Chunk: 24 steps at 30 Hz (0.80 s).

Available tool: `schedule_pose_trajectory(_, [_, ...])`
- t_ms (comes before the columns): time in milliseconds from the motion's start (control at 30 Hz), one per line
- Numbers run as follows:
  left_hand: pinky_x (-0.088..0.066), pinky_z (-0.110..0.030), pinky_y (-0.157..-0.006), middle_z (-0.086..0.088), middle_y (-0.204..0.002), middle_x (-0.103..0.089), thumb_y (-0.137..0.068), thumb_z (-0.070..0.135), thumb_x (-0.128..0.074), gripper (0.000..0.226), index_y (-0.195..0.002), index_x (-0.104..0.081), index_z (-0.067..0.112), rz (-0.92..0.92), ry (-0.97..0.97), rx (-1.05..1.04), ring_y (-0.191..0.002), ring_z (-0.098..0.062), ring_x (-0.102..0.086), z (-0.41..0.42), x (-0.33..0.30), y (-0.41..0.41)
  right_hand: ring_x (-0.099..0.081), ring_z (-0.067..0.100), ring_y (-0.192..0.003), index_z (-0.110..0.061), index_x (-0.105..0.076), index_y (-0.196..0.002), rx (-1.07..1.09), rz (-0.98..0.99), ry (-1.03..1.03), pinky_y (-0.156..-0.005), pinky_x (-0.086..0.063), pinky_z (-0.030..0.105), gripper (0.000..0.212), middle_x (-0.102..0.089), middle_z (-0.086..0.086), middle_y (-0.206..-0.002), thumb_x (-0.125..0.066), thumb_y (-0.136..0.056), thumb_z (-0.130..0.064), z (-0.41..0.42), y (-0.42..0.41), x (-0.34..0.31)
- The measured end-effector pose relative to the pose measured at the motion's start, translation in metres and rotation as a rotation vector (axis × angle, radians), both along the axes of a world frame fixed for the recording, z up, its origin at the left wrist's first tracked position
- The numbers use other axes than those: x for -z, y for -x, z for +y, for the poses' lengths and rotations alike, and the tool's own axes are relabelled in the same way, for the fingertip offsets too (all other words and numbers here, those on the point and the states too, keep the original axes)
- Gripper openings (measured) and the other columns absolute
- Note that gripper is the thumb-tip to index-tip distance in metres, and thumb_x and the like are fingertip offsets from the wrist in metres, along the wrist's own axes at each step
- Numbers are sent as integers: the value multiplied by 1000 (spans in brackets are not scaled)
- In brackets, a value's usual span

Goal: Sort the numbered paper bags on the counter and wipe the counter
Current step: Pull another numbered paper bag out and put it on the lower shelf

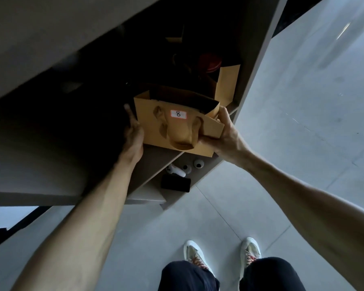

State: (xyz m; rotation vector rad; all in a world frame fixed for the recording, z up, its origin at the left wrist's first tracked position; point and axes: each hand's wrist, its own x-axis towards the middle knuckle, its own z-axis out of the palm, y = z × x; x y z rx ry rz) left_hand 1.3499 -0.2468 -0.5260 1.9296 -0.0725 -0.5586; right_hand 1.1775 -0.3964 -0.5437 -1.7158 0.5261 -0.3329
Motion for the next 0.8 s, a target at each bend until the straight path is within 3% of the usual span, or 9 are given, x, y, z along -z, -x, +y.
schedule_pose_trajectory(67, [-30, -41, -110, -11, -153, -32, -100, 53, -14, 58, -153, -5, 32, 13, 28, -33, -137, -27, -38, -4, 1, -8, -56, 26, -105, -36, -31, -134, 6, 16, 30, -74, -57, 51, 83, -51, -2, -115, -79, -67, -36, 1, -3, 1])
schedule_pose_trajectory(200, [-30, -45, -113, -12, -154, -27, -104, 38, -26, 52, -153, -16, 25, -65, -126, 14, -138, -28, -33, 12, 6, -7, -52, 23, -115, -37, -27, -138, -22, 100, 91, -84, -56, 49, 98, -49, -1, -126, -84, -58, -48, -1, -1, -3])
schedule_pose_trajectory(267, [-27, -50, -114, -11, -155, -27, -101, 45, -32, 56, -152, -21, 24, -27, -171, -29, -140, -28, -31, 26, 13, -2, -50, 23, -120, -35, -24, -142, -59, 148, 98, -86, -56, 48, 110, -43, -2, -131, -86, -53, -59, -5, 5, -5])
schedule_pose_trajectory(367, [-35, -45, -110, -7, -146, -41, -101, 42, -38, 51, -148, -28, 24, 62, -50, -222, -132, -25, -43, 33, 14, 11, -45, 18, -123, -38, -19, -144, -93, 204, 113, -88, -56, 39, 114, -35, -3, -136, -86, -53, -50, -9, 18, -9])
schedule_pose_trajectory(467, [-49, -33, -95, -4, -118, -53, -102, 31, -41, 39, -139, -40, 17, 267, 190, -401, -97, -18, -60, 32, 7, 26, -47, 7, -114, -35, -29, -134, -107, 202, -11, -78, -53, 20, 88, -42, -7, -128, -87, -67, -26, -11, 35, -15])
schedule_pose_trajectory(533, [-51, -38, -96, -11, -117, -53, -101, 29, -43, 33, -130, -47, 13, 431, 316, -376, -94, -18, -60, 28, 6, 30, -53, 6, -112, -26, -44, -126, -114, 212, -1, -71, -50, 11, 57, -52, -8, -119, -78, -80, -23, -12, 45, -14])
schedule_pose_trajectory(600, [-51, -41, -96, -12, -117, -57, -99, 32, -47, 31, -122, -54, 12, 492, 346, -280, -100, -21, -61, 22, 5, 27, -58, 6, -106, -29, -56, -113, -143, 225, 81, -70, -46, 5, 20, -60, -11, -109, -61, -95, -22, -12, 46, -14])
schedule_pose_trajectory(667, [-54, -38, -91, -12, -120, -58, -98, 33, -50, 34, -124, -55, 13, 483, 336, -211, -104, -22, -63, 15, 7, 17, -60, 8, -99, -36, -56, -111, -164, 239, 207, -70, -46, 9, 25, -61, -11, -108, -49, -100, -15, -11, 40, -15])
schedule_pose_trajectory(800, [-55, -32, -83, -7, -123, -57, -98, 33, -50, 41, -136, -46, 16, 402, 299, -86, -112, -20, -60, -4, 8, -5, -60, 19, -105, -15, -58, -121, -186, 213, 459, -76, -43, 12, 26, -59, 5, -121, -47, -99, -7, -19, 21, -8])
